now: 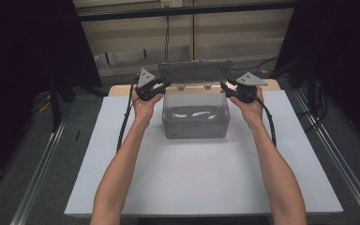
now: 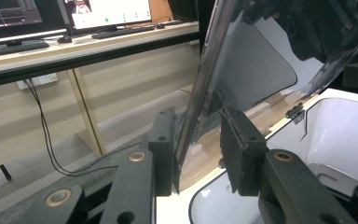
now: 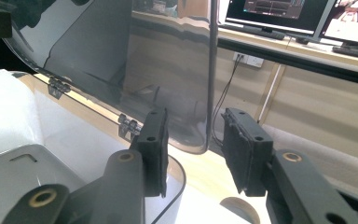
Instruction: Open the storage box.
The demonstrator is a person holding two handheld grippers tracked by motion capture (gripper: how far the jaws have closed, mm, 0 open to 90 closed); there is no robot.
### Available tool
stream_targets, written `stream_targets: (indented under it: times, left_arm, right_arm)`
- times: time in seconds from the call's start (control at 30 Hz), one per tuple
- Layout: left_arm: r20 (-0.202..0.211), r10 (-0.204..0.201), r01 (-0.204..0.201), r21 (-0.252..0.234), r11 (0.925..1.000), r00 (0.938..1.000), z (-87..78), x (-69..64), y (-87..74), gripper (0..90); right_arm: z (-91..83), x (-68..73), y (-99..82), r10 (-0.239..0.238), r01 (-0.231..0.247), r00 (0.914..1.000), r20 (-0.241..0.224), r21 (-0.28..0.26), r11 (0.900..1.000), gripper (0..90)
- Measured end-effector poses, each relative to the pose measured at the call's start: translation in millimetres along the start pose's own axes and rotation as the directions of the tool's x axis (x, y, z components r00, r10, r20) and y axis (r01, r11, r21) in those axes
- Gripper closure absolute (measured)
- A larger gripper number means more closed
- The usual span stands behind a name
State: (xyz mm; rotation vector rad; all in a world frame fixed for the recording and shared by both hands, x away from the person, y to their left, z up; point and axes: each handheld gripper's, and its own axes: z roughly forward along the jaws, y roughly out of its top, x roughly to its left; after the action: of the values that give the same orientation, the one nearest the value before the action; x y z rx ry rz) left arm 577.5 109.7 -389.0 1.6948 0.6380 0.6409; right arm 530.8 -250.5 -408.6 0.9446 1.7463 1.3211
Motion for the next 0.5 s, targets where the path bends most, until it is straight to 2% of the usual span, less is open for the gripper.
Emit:
stream_targets:
  times: [0.03,0.13,0.2,0.3,0.5]
  left_arm:
    - [0.0,-0.001,0.001,0.002,1.0,1.0,0.0,0.1,0.2,67.1]
    - [-0.004,-0.01,0.01,-0.007,0.9999,0.9999,1.6,0.0,0.5,67.1]
    - [-0.002,-0.001,0.001,0.004,1.0,1.0,0.9,0.9,1.5,67.6]
    - [0.002,0.0,0.0,0.01,1.0,1.0,0.3,0.8,1.9,67.6]
    - [0.005,0.01,-0.01,0.015,0.9998,0.9999,0.4,2.0,2.5,68.2]
  right_arm:
    - [0.8,0.8,-0.5,0.012,-0.012,0.9999,-0.007,-0.004,0.9999,60.9]
    - [3.0,2.0,0.1,0.002,-0.002,1.0,-0.004,-0.009,1.0,61.5]
    - [4.8,2.2,2.1,0.0,0.0,1.0,-0.009,-0.001,1.0,61.1]
    - [8.2,1.6,4.4,0.007,-0.007,0.9999,-0.011,-0.005,1.0,57.3]
    - [13.6,-0.6,0.8,0.029,-0.029,0.9994,-0.021,-0.013,0.9995,61.1]
